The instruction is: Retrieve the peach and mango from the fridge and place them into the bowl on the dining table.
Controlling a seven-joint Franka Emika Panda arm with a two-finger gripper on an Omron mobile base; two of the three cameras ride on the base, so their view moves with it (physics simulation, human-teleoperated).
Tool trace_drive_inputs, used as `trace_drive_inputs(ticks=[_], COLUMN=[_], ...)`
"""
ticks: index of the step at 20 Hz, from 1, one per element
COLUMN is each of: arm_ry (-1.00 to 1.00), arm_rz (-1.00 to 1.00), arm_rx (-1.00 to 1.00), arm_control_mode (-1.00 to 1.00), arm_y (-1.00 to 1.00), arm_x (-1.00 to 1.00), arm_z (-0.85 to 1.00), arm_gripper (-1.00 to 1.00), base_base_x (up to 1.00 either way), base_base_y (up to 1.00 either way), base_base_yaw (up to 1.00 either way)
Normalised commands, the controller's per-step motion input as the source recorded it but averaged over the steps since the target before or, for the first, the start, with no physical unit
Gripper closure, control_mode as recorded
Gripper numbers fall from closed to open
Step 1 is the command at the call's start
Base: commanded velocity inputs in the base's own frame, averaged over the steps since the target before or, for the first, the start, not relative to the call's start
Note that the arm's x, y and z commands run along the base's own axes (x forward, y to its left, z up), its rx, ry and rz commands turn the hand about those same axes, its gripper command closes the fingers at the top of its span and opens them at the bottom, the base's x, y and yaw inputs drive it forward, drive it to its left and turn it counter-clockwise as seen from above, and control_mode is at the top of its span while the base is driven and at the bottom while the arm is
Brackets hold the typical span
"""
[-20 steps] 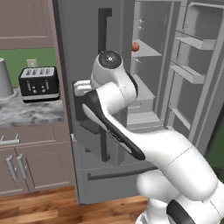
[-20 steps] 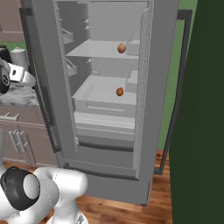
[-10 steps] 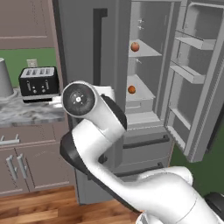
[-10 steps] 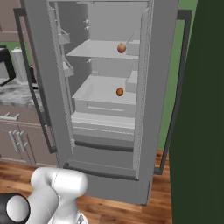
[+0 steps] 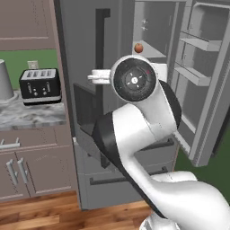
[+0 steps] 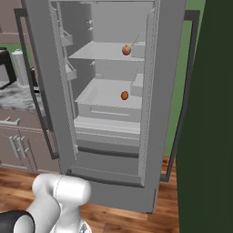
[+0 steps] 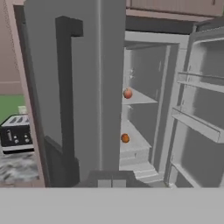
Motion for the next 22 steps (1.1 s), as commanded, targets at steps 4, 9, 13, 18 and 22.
trace_drive_inputs(ticks=[4, 9, 13, 18, 22], arm_ry=[0.03, 0.09, 0.04, 0.09, 0.22], arm_rz=[0.00, 0.00, 0.08, 0.23, 0.35], arm_rx=[0.13, 0.06, 0.05, 0.09, 0.18], arm_control_mode=[-1.00, -1.00, -1.00, -1.00, -1.00], arm_y=[-1.00, -0.56, -0.46, -0.69, -0.72], arm_x=[-0.24, -0.34, -0.31, -0.21, 0.03], arm_z=[0.11, -0.31, -0.51, -0.44, -0.49], arm_gripper=[1.00, 1.00, 1.00, 1.00, 1.00], base_base_x=[0.00, 0.00, 0.00, 0.00, 0.00], base_base_y=[0.00, 0.00, 0.00, 0.00, 0.00], base_base_yaw=[0.00, 0.00, 0.00, 0.00, 0.00])
